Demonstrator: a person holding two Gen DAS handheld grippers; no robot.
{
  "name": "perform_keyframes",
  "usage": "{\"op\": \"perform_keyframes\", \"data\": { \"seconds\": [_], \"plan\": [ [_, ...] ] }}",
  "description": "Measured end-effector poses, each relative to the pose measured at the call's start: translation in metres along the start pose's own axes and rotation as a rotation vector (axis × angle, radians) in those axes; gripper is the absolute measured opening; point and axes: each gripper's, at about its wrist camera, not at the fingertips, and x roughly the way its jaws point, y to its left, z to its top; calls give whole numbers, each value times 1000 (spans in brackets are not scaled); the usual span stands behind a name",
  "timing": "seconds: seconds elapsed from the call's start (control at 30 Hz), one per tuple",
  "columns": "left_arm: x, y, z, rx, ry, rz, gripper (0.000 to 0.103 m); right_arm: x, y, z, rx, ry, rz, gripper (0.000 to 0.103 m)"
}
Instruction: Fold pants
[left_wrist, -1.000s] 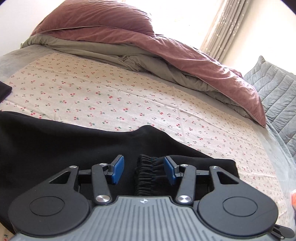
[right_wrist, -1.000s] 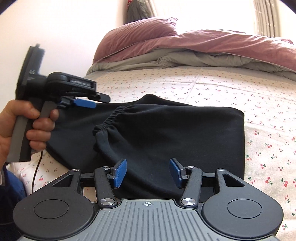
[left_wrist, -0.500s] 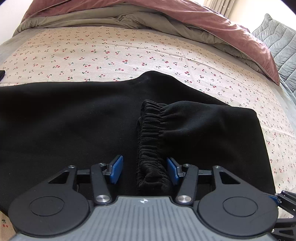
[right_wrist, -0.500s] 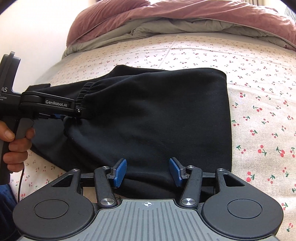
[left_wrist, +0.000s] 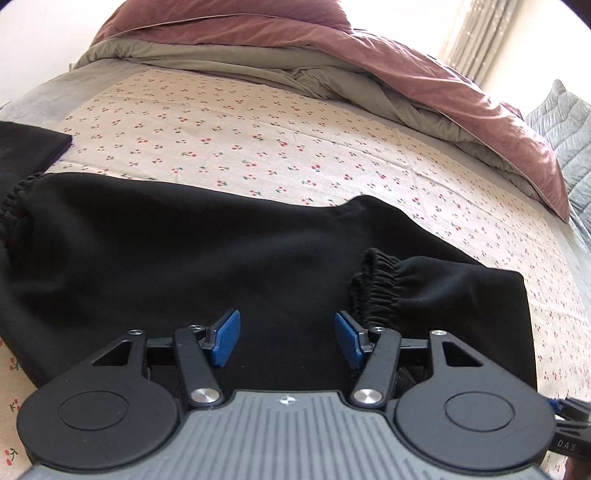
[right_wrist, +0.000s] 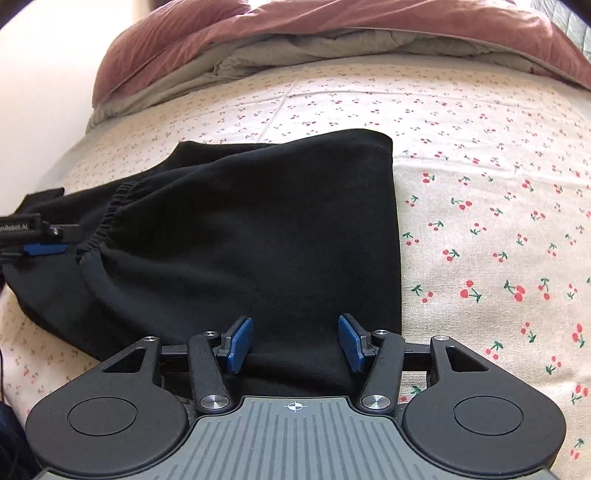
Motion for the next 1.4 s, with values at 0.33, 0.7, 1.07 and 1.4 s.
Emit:
{"op": "perform_keyframes", "data": {
  "seconds": [0.33,0.7,1.07,1.4],
  "plan": [
    [-59,127,12,-463,-182,197,77,-6,4,1,-15,-51,-48,52],
    [-40,207,-6,-863,-55,109,88,-7,27,2,-92,-103,-51,55],
    [-21,198,-8,-890,-68,114,53,-6,27,2,-101,-110,-41,55],
    [-50,170,-2,-726,-233,105,24,-3,29,2,-120,-101,-45,55]
  ]
}}
